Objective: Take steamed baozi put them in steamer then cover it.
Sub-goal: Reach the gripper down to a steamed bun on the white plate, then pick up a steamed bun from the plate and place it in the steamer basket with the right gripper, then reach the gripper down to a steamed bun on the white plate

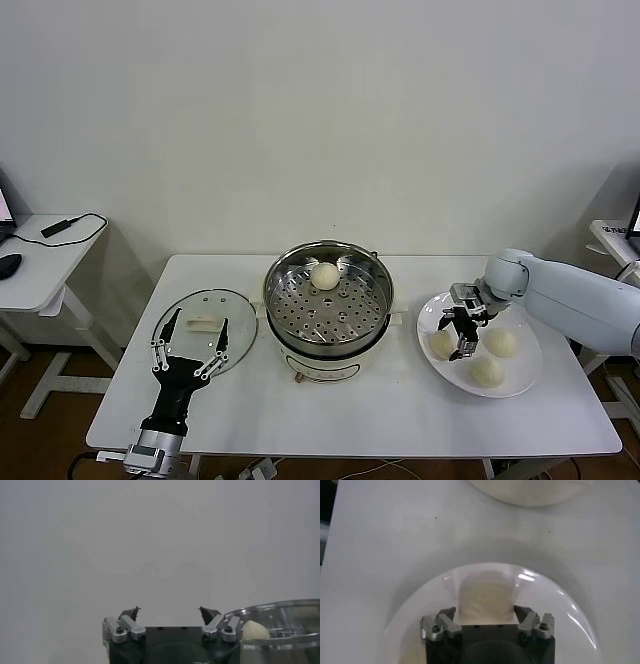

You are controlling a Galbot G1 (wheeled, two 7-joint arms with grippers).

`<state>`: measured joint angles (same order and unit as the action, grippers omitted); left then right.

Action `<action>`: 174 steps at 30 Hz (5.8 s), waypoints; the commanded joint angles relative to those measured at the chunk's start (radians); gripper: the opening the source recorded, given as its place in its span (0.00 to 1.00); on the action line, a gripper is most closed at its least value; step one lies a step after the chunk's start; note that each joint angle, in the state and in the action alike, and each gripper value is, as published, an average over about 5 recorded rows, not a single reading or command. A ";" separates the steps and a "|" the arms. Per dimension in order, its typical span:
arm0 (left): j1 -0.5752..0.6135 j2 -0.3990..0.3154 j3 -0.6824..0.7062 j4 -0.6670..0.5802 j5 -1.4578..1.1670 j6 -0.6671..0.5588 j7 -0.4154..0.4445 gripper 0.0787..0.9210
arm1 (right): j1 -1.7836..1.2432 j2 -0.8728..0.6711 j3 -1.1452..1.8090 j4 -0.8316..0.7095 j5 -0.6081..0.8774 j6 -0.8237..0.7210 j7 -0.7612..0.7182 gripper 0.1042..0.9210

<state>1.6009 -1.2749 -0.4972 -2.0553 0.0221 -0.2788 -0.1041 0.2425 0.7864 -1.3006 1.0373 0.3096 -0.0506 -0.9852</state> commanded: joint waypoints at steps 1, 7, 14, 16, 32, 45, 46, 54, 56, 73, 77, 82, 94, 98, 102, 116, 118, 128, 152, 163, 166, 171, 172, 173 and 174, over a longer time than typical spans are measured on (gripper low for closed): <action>0.001 0.000 -0.001 -0.001 0.000 -0.001 0.000 0.88 | -0.010 0.002 0.003 -0.002 -0.002 -0.003 0.011 0.77; 0.001 -0.002 -0.001 -0.001 0.000 -0.002 -0.001 0.88 | -0.004 -0.006 0.012 0.005 -0.001 -0.003 0.005 0.70; -0.002 0.000 0.002 -0.007 -0.001 0.001 -0.001 0.88 | 0.103 -0.029 -0.002 0.040 -0.011 0.003 -0.071 0.67; -0.003 0.000 0.005 -0.010 -0.001 0.002 -0.001 0.88 | 0.166 -0.029 -0.012 0.053 -0.011 0.006 -0.127 0.66; -0.009 0.008 0.016 -0.014 0.000 0.000 -0.001 0.88 | 0.626 0.263 -0.186 0.170 0.246 -0.090 -0.263 0.63; -0.016 0.011 0.023 -0.013 -0.001 -0.003 -0.005 0.88 | 0.554 0.534 -0.230 0.131 0.344 -0.152 -0.149 0.62; -0.016 0.012 0.023 -0.013 -0.002 -0.004 -0.005 0.88 | 0.541 0.549 -0.231 0.124 0.347 -0.159 -0.133 0.61; -0.022 0.018 0.026 -0.013 -0.002 -0.002 -0.005 0.88 | 0.466 0.641 -0.267 0.066 0.353 -0.189 -0.039 0.60; -0.022 0.017 0.027 -0.012 -0.002 -0.002 -0.005 0.88 | 0.453 0.655 -0.276 0.055 0.355 -0.196 -0.025 0.60; -0.022 0.016 0.019 -0.001 -0.004 -0.012 -0.007 0.88 | 0.387 0.699 -0.283 0.016 0.367 -0.216 0.017 0.61; -0.023 0.017 0.015 0.002 -0.005 -0.015 -0.007 0.88 | 0.375 0.701 -0.283 0.012 0.362 -0.219 0.019 0.63; -0.023 0.016 0.013 0.002 -0.005 -0.015 -0.007 0.88 | 0.356 0.701 -0.275 0.006 0.358 -0.224 0.035 0.71; -0.017 0.016 0.007 -0.006 -0.006 -0.010 -0.009 0.88 | 0.415 0.557 -0.204 0.124 0.279 -0.219 -0.019 0.88; -0.015 0.014 0.007 -0.006 -0.005 -0.009 -0.008 0.88 | 0.480 0.426 -0.169 0.216 0.229 -0.202 -0.089 0.88; -0.016 0.011 0.010 -0.009 -0.003 -0.008 -0.008 0.88 | 0.534 0.285 -0.131 0.273 0.189 -0.173 -0.157 0.88; -0.016 0.011 0.019 -0.019 0.001 0.002 -0.007 0.88 | 0.521 -0.159 -0.145 0.229 0.069 -0.026 -0.262 0.88; -0.014 0.010 0.018 -0.023 0.002 0.003 -0.007 0.88 | 0.489 -0.189 -0.148 0.216 0.046 -0.014 -0.259 0.88; -0.011 0.002 0.017 -0.021 0.011 0.011 -0.006 0.88 | 0.255 -0.258 -0.128 0.217 -0.040 0.010 -0.163 0.88; -0.009 -0.002 0.009 -0.004 0.019 0.011 -0.018 0.88 | 0.007 -0.219 -0.012 0.180 -0.100 -0.005 -0.074 0.88; -0.005 0.002 0.005 -0.003 0.024 0.015 -0.031 0.88 | -0.020 -0.212 0.011 0.159 -0.110 -0.012 -0.074 0.88; -0.004 0.002 0.006 -0.004 0.024 0.015 -0.033 0.88 | -0.023 -0.209 0.013 0.156 -0.109 -0.013 -0.068 0.86; -0.004 0.002 0.006 -0.004 0.024 0.014 -0.035 0.88 | -0.023 -0.208 0.014 0.158 -0.105 -0.017 -0.060 0.76; -0.003 0.002 0.006 -0.003 0.024 0.013 -0.035 0.88 | -0.023 -0.209 0.013 0.159 -0.105 -0.018 -0.061 0.73; -0.003 0.002 0.006 -0.003 0.024 0.013 -0.035 0.88 | -0.022 -0.210 0.013 0.160 -0.105 -0.018 -0.061 0.71; -0.003 0.003 0.006 -0.002 0.023 0.012 -0.035 0.88 | -0.022 -0.212 0.014 0.161 -0.105 -0.017 -0.062 0.70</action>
<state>1.5972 -1.2726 -0.4916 -2.0578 0.0445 -0.2663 -0.1374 0.2338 0.5751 -1.2917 1.2014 0.2063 -0.0657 -1.0547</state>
